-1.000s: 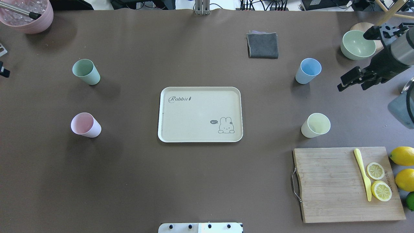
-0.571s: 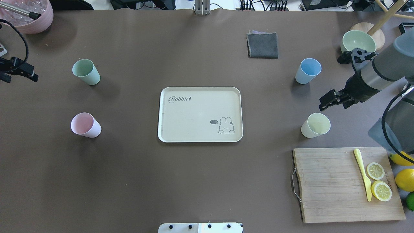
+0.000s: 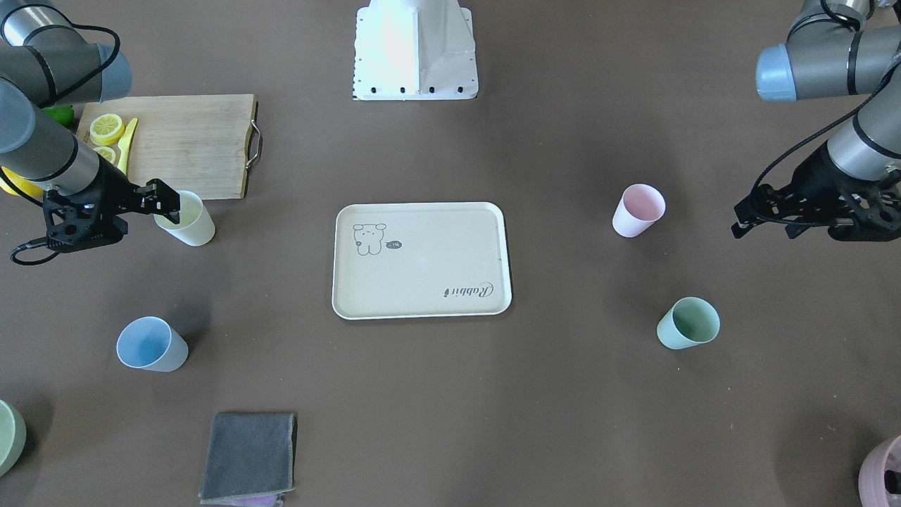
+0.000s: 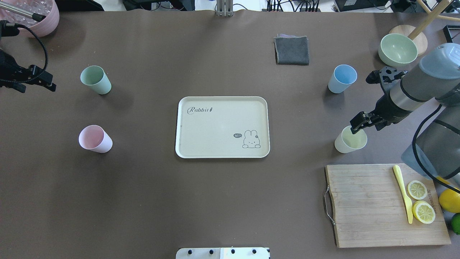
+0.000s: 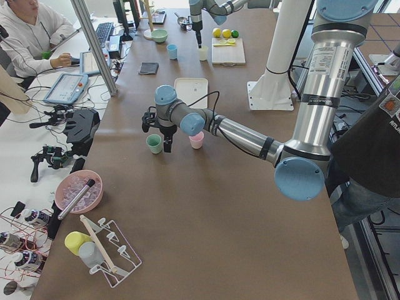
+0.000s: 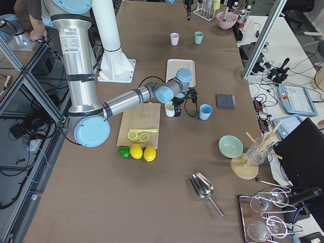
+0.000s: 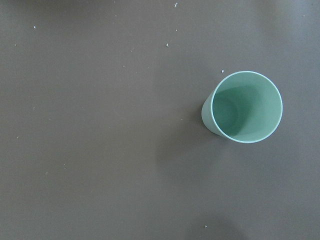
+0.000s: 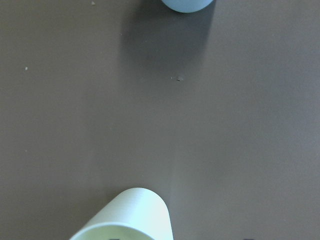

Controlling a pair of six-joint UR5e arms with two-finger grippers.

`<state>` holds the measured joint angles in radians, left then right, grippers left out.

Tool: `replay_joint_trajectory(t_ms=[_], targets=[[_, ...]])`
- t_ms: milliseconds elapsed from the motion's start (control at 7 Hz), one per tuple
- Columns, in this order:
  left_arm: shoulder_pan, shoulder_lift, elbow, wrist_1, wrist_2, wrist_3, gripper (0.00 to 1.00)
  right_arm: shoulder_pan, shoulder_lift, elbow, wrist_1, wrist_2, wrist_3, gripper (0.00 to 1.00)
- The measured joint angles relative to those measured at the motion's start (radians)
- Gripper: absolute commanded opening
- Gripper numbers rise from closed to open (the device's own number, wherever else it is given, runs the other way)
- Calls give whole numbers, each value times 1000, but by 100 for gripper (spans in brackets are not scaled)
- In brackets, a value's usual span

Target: Place all cups on tray

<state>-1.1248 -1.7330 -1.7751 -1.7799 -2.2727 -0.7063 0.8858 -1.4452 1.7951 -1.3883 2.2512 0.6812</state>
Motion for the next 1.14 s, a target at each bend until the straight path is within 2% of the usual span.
replay_joint_trajectory(t_ms=[143, 571, 714, 1000, 1143], targets=[[10, 0, -4, 0, 0, -17, 97, -11, -1, -7, 0, -1, 0, 0], [131, 8, -47, -1, 27, -101, 97, -24, 24, -8, -3, 6, -4, 0], [174, 12, -56, -1, 40, -109, 92, -19, 61, -7, -21, 12, -1, 0], [250, 15, -57, -1, 94, -121, 83, 2, 214, -12, -150, 26, 11, 0], [269, 22, -53, -1, 108, -122, 65, 4, 289, -14, -207, 30, 41, 0]])
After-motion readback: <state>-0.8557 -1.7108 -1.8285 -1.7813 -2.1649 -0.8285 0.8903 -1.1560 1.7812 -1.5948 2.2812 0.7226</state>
